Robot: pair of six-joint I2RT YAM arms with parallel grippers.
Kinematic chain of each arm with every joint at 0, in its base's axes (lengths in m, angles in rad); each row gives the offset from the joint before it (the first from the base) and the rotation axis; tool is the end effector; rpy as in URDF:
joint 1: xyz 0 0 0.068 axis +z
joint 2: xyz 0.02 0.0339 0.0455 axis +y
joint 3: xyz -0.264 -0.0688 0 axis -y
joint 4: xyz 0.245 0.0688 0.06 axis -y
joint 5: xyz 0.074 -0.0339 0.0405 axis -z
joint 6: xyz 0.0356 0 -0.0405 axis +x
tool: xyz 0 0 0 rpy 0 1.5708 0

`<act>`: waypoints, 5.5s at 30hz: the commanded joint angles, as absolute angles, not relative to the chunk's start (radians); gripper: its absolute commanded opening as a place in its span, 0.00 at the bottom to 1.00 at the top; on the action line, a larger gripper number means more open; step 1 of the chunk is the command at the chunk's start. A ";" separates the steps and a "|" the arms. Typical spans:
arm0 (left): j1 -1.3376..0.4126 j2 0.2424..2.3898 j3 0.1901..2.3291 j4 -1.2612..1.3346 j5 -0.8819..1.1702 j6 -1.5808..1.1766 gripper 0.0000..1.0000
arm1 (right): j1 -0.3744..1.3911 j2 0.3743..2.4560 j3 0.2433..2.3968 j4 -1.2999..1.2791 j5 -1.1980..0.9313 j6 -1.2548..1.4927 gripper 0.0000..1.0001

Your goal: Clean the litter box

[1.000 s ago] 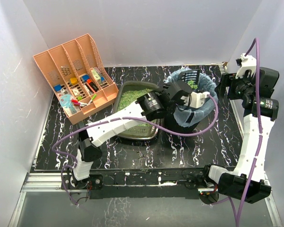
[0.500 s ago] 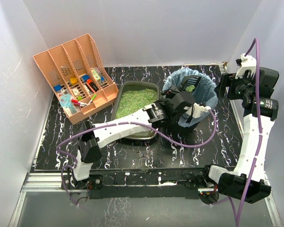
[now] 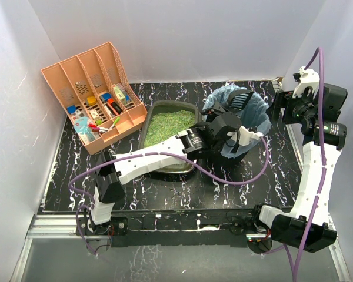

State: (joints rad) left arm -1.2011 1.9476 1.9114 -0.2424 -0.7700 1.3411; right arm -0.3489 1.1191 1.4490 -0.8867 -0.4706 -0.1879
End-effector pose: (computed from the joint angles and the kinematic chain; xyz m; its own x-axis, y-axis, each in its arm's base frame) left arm 0.1893 -0.4198 0.3827 0.3937 0.9187 -0.0325 0.1941 -0.0485 0.9798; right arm 0.1999 -0.0556 0.4313 -0.4772 -0.0036 -0.8788 -0.1488 0.9859 0.0768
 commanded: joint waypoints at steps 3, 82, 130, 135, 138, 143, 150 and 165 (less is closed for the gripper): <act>-1.200 1.819 1.979 -0.376 -0.719 1.167 0.00 | -0.354 1.125 1.467 -0.839 -0.501 -0.186 0.73; -0.572 1.960 1.683 -0.694 0.125 -0.318 0.00 | -0.354 1.174 1.440 -0.831 -0.568 -0.198 0.73; -0.659 1.548 1.120 -0.136 -0.007 0.051 0.00 | -0.354 1.180 1.437 -0.830 -0.593 -0.195 0.74; -0.601 1.439 0.998 -0.106 0.029 0.068 0.00 | -0.354 1.175 1.434 -0.832 -0.584 -0.196 0.74; -0.578 1.401 0.941 -0.073 0.056 0.083 0.00 | -0.354 1.182 1.442 -0.834 -0.592 -0.193 0.74; -0.573 1.512 1.000 -0.012 0.090 0.067 0.00 | -0.354 1.195 1.467 -0.849 -0.597 -0.194 0.74; -0.515 1.375 0.929 -0.102 0.161 0.151 0.00 | -0.354 1.195 1.448 -0.833 -0.596 -0.195 0.74; -0.501 1.471 1.001 -0.098 0.229 0.118 0.00 | -0.354 1.224 1.466 -0.831 -0.627 -0.190 0.74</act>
State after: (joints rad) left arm -0.5068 1.4326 0.9192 -0.1299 0.1795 0.1303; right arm -0.3489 1.2240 1.4174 -0.8860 -0.5941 -0.1886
